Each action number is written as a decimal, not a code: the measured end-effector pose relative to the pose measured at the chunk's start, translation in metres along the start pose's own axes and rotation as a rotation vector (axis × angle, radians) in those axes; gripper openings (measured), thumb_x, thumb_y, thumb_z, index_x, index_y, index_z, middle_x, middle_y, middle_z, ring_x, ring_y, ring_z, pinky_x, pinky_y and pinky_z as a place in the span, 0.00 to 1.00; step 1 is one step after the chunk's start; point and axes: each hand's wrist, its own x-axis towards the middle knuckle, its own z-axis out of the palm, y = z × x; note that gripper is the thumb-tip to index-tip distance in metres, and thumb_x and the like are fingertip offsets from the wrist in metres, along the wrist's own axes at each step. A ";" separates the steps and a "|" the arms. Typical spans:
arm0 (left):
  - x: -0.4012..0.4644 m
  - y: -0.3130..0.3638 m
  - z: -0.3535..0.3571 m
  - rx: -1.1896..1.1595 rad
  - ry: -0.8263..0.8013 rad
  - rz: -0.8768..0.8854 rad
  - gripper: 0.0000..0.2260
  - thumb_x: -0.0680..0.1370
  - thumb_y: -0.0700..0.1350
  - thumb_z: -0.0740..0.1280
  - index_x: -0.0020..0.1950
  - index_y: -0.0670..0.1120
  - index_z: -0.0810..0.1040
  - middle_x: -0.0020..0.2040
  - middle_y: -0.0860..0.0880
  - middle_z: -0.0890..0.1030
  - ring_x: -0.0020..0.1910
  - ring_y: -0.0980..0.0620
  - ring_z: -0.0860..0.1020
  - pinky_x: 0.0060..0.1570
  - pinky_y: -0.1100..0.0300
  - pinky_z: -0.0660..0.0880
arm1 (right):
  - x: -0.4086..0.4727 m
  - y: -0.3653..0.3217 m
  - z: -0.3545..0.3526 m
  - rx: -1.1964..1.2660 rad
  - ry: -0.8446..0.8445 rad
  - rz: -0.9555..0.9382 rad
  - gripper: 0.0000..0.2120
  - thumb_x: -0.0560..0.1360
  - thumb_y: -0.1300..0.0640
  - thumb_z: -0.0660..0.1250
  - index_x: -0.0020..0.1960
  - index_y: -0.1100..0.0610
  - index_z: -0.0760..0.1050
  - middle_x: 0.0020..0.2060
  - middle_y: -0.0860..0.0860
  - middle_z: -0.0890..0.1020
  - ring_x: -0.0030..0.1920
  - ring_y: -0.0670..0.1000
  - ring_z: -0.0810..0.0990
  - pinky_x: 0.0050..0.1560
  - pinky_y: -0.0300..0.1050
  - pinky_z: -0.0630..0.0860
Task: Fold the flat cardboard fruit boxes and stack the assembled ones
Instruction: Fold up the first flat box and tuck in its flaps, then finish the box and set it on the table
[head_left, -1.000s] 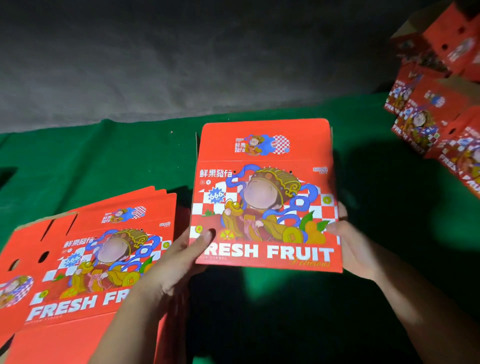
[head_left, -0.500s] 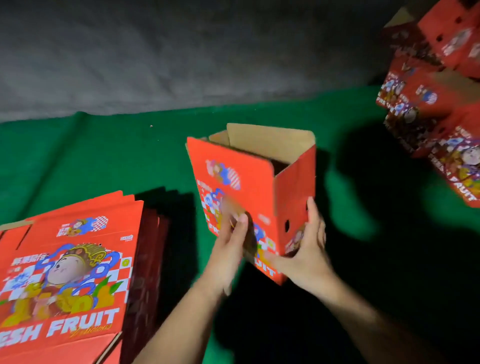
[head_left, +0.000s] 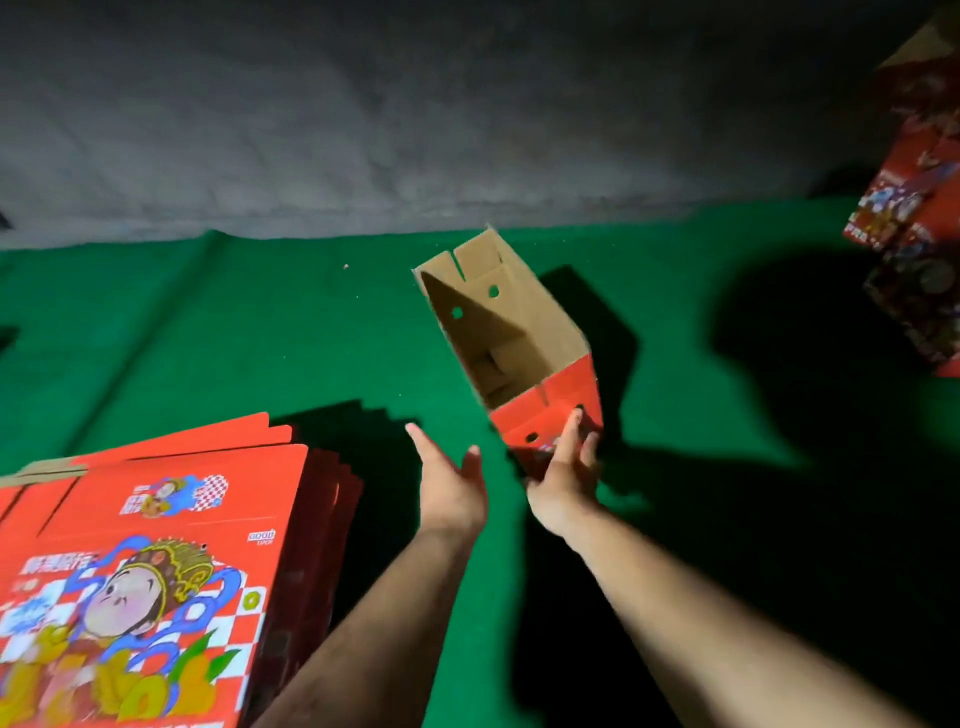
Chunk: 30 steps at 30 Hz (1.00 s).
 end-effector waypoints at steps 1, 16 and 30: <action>0.009 0.008 0.002 -0.003 0.013 0.042 0.35 0.84 0.43 0.64 0.84 0.41 0.46 0.83 0.40 0.57 0.81 0.45 0.59 0.78 0.59 0.54 | 0.014 -0.016 -0.002 -0.009 -0.083 0.101 0.48 0.79 0.58 0.69 0.83 0.50 0.35 0.82 0.61 0.42 0.81 0.63 0.54 0.77 0.50 0.58; -0.051 -0.040 -0.133 0.009 0.264 0.426 0.16 0.82 0.39 0.63 0.68 0.48 0.77 0.64 0.53 0.82 0.65 0.55 0.78 0.68 0.59 0.73 | -0.101 -0.077 0.076 0.416 -0.283 -0.016 0.23 0.81 0.61 0.63 0.75 0.53 0.69 0.66 0.55 0.78 0.59 0.51 0.77 0.58 0.38 0.71; -0.130 -0.108 -0.209 0.730 0.105 0.218 0.28 0.76 0.65 0.62 0.76 0.62 0.68 0.74 0.53 0.69 0.67 0.42 0.67 0.64 0.47 0.65 | -0.178 -0.054 0.059 0.789 -0.144 0.262 0.12 0.79 0.66 0.68 0.62 0.59 0.76 0.57 0.65 0.83 0.49 0.57 0.81 0.54 0.57 0.78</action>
